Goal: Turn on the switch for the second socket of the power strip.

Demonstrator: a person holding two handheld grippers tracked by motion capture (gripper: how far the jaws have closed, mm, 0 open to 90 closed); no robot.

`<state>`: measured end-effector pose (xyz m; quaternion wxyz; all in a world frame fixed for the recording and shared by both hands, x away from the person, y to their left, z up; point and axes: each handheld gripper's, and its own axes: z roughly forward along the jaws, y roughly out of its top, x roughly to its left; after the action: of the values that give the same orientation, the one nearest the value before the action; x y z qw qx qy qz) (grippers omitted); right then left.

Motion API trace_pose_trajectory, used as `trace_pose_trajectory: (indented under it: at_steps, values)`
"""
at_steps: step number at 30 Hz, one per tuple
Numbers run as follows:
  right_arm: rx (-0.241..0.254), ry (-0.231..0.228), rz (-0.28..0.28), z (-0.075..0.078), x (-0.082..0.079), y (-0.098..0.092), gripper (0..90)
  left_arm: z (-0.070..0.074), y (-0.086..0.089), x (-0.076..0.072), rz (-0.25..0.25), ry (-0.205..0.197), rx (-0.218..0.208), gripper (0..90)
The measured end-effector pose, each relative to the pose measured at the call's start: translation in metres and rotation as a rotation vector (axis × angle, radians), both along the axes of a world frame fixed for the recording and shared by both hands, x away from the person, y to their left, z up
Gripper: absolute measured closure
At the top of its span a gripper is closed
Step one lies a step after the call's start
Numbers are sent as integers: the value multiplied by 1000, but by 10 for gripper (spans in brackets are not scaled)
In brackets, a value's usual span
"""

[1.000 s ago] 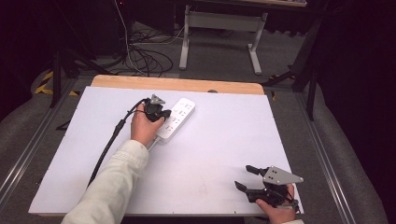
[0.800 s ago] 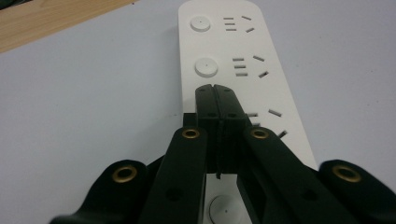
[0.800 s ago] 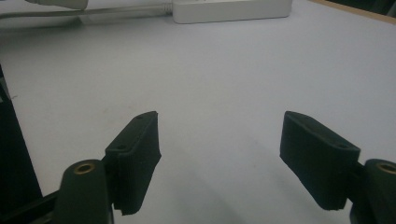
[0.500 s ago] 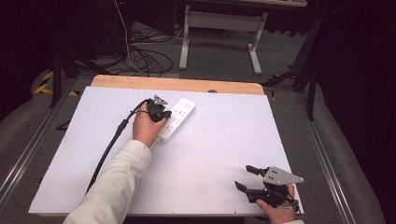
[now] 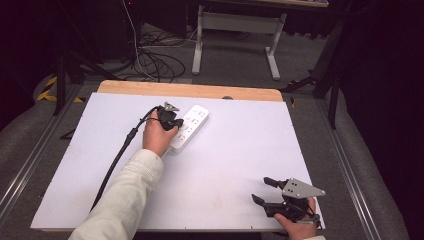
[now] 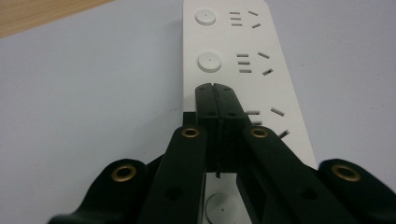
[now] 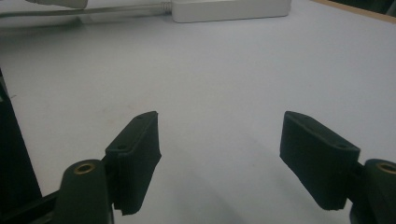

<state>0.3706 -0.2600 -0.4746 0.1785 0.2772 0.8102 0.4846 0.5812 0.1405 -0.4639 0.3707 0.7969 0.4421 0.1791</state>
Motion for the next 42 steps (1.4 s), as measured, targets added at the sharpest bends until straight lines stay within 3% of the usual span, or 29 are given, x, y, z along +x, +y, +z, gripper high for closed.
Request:
trace_pose_trajectory:
  at_steps: [9, 15, 17, 20, 22, 24, 26, 27, 29, 34, 42]
  values:
    - [4, 1, -2, 0, 0, -1, 293, -2, -2, 0, 14, -14, 4, 900]
    - [2, 4, 0, 0, 0, -1, 293, -1, -2, 1, 20, 4, -8, 900]
    - [5, 5, -1, 0, 0, -2, 293, 0, -5, 0, 24, 11, 15, 900]
    - [5, 5, -1, -1, -1, -2, 293, 0, -8, -2, 19, -14, 59, 900]
    - [5, 3, 0, 0, -1, -2, 293, 1, -9, -2, 17, -11, 59, 900]
    - [6, 2, -4, 0, -2, -2, 292, 5, -7, -2, 16, -9, 100, 900]
    - [6, 0, -6, 0, -2, -3, 293, 9, -4, -4, 22, 12, 86, 870]
    - [7, 0, -6, 0, -2, -2, 293, 11, -3, -5, 26, 20, 79, 779]
    - [5, 1, -5, 0, -1, -1, 293, 15, -1, -7, 12, 17, 81, 709]
    - [5, 0, -2, 0, -1, -1, 293, 32, -1, -18, -19, -5, 28, 648]
    - [2, -1, -3, 0, -1, -1, 293, 43, -5, -29, -53, -23, 11, 578]
